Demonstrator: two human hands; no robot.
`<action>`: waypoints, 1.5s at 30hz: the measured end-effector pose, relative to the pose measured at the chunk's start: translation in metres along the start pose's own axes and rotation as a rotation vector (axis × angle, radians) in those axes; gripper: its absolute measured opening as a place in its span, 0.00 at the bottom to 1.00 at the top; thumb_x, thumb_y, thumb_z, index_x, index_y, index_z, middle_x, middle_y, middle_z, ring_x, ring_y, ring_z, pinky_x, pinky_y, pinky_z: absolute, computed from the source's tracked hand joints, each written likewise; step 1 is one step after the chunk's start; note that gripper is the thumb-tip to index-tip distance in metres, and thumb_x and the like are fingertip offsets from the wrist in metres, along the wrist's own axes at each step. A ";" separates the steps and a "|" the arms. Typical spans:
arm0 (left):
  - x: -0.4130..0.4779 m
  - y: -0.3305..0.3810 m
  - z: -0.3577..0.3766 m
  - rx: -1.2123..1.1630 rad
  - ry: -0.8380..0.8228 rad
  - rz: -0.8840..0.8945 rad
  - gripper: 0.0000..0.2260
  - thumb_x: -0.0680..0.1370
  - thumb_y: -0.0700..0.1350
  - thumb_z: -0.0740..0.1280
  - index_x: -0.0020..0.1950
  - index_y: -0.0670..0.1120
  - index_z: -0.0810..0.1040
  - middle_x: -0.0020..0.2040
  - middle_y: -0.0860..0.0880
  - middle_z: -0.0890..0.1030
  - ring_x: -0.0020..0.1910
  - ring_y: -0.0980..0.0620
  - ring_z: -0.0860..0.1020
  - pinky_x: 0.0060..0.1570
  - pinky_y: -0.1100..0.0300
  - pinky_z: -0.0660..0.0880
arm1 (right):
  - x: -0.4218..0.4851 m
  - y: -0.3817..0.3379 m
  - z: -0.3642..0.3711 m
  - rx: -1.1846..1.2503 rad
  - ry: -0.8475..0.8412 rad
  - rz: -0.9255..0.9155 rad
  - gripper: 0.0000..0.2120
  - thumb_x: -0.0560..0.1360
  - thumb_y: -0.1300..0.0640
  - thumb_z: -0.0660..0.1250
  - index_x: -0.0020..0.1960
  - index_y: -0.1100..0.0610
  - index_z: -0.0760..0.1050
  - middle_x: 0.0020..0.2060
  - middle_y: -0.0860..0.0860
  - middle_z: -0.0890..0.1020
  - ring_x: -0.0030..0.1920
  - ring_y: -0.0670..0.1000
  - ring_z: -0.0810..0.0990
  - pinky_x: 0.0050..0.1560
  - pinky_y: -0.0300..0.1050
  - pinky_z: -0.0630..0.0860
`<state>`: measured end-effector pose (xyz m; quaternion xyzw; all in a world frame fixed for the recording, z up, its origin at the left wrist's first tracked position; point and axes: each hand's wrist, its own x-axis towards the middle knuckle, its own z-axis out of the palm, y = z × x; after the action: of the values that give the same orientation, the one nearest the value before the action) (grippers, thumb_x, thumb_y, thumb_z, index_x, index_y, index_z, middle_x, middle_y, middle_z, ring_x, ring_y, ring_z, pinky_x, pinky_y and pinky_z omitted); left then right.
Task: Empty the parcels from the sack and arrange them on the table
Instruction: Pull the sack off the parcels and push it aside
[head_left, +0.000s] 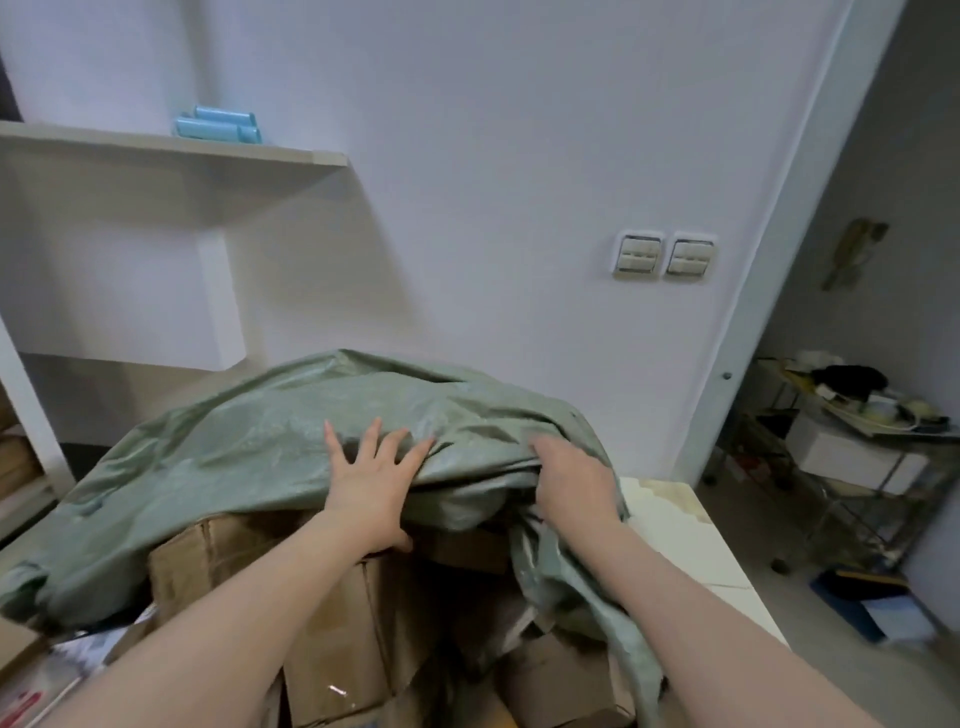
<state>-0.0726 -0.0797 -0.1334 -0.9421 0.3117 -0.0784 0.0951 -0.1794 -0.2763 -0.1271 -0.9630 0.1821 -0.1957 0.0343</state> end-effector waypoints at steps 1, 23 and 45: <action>0.001 0.001 -0.006 0.011 0.033 -0.012 0.49 0.72 0.57 0.72 0.79 0.56 0.38 0.79 0.49 0.51 0.78 0.43 0.44 0.64 0.23 0.37 | 0.008 -0.001 -0.018 0.067 0.075 0.012 0.20 0.76 0.63 0.58 0.66 0.51 0.71 0.61 0.50 0.78 0.60 0.56 0.77 0.56 0.47 0.71; 0.097 -0.010 -0.113 0.188 0.106 0.022 0.16 0.80 0.43 0.59 0.66 0.48 0.76 0.63 0.45 0.72 0.64 0.43 0.70 0.59 0.54 0.67 | 0.095 0.032 -0.063 -0.329 -0.013 0.328 0.14 0.79 0.63 0.56 0.62 0.56 0.72 0.58 0.55 0.79 0.58 0.57 0.79 0.50 0.48 0.76; 0.215 -0.049 0.040 -0.511 -0.283 0.055 0.28 0.76 0.72 0.47 0.76 0.66 0.55 0.79 0.61 0.53 0.79 0.47 0.46 0.66 0.27 0.35 | 0.179 0.075 0.112 0.365 -0.542 0.617 0.33 0.79 0.35 0.51 0.68 0.60 0.73 0.67 0.60 0.74 0.66 0.58 0.73 0.68 0.50 0.67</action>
<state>0.1341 -0.1655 -0.1421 -0.9283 0.3304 0.1377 -0.1008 -0.0076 -0.4122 -0.1755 -0.8582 0.4079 0.0541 0.3068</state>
